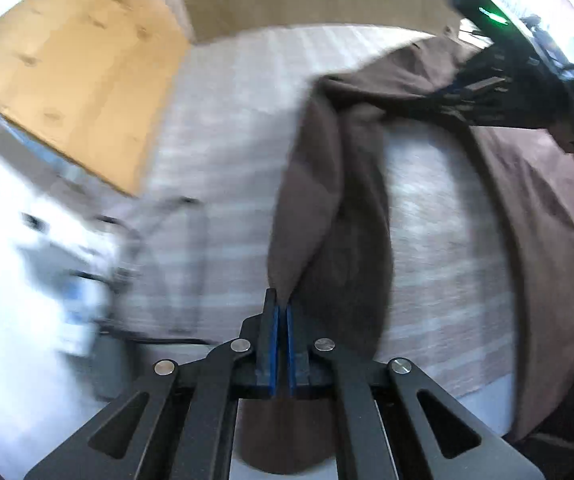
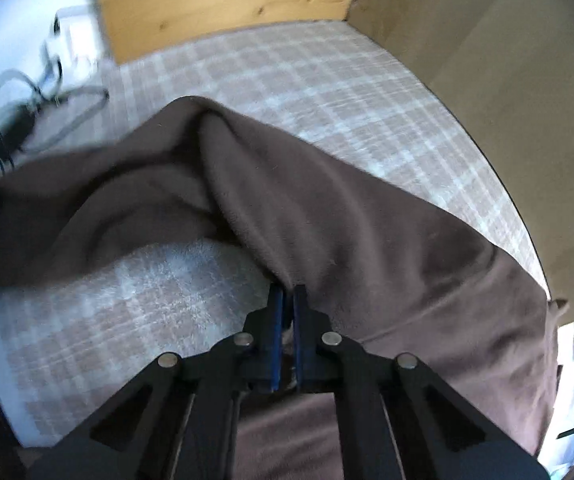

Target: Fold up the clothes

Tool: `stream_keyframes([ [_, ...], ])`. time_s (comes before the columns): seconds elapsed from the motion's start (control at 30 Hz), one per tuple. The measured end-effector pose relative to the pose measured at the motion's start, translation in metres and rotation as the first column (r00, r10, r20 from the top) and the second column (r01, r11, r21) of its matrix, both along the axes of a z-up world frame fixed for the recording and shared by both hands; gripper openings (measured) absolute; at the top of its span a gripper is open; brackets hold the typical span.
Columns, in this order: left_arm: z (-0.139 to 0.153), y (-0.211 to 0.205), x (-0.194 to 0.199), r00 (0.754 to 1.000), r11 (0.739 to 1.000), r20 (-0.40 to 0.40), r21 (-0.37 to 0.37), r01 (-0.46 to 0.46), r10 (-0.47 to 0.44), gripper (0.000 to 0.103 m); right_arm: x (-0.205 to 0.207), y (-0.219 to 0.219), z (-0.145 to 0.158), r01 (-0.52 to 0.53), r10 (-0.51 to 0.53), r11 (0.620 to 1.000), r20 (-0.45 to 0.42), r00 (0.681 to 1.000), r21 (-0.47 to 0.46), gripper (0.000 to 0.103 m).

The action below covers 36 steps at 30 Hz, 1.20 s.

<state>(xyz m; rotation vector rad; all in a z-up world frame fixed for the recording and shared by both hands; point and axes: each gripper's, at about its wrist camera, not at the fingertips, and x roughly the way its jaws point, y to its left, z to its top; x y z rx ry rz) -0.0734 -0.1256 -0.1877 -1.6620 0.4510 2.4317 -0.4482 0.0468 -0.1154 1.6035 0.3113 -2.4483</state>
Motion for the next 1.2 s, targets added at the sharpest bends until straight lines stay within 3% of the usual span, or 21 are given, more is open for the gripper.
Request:
stream_keyframes([
  [0.07,0.018,-0.020,0.006,0.998,0.998,-0.036,-0.046,-0.043,0.041,0.013,-0.001,0.005,0.001,0.009,-0.009,1.000,0.007,1.000,0.000,0.004],
  [0.1,0.025,-0.029,0.010,0.997,0.997,-0.050,-0.041,-0.064,0.062,0.021,-0.001,0.008,0.002,0.013,-0.013,1.000,0.007,1.000,-0.004,0.004],
  [0.23,0.036,-0.049,0.033,0.989,0.990,-0.049,0.045,-0.135,0.137,0.028,0.001,0.010,0.001,0.003,-0.003,1.000,0.003,1.000,0.003,0.004],
  [0.33,0.021,-0.057,0.044,0.982,0.977,0.005,0.106,-0.186,0.187,0.029,0.000,0.009,-0.002,-0.004,0.004,1.000,0.008,1.000,0.001,0.004],
  [0.57,-0.027,-0.071,0.056,0.951,0.939,0.098,0.154,-0.306,0.294,0.029,-0.002,0.014,-0.001,-0.008,0.008,1.000,0.018,1.000,-0.006,0.004],
  [0.8,-0.056,-0.066,0.043,0.944,0.930,0.144,0.178,-0.320,0.297,0.028,-0.002,0.013,-0.007,-0.019,0.019,1.000,0.030,0.999,0.006,0.004],
  [0.83,-0.058,-0.064,0.043,0.945,0.933,0.142,0.173,-0.316,0.294,0.027,-0.002,0.014,-0.007,-0.018,0.018,1.000,0.032,0.999,0.003,0.004],
  [0.9,-0.059,-0.060,0.042,0.950,0.940,0.119,0.156,-0.304,0.287,0.012,-0.003,0.014,-0.009,-0.016,0.016,1.000,0.036,0.999,0.001,0.004],
  [0.93,-0.058,-0.059,0.042,0.952,0.940,0.110,0.160,-0.300,0.285,0.009,-0.003,0.013,-0.010,-0.019,0.018,1.000,0.036,0.999,0.004,0.004],
  [1.07,-0.043,-0.054,0.049,0.963,0.954,0.024,0.133,-0.270,0.269,0.006,-0.003,0.014,-0.009,-0.022,0.021,1.000,0.045,0.999,0.005,0.004],
  [1.2,-0.002,-0.062,0.061,0.961,0.960,-0.073,0.117,-0.256,0.266,0.006,-0.004,0.019,0.006,-0.012,0.014,0.999,0.043,0.999,-0.050,0.004],
])
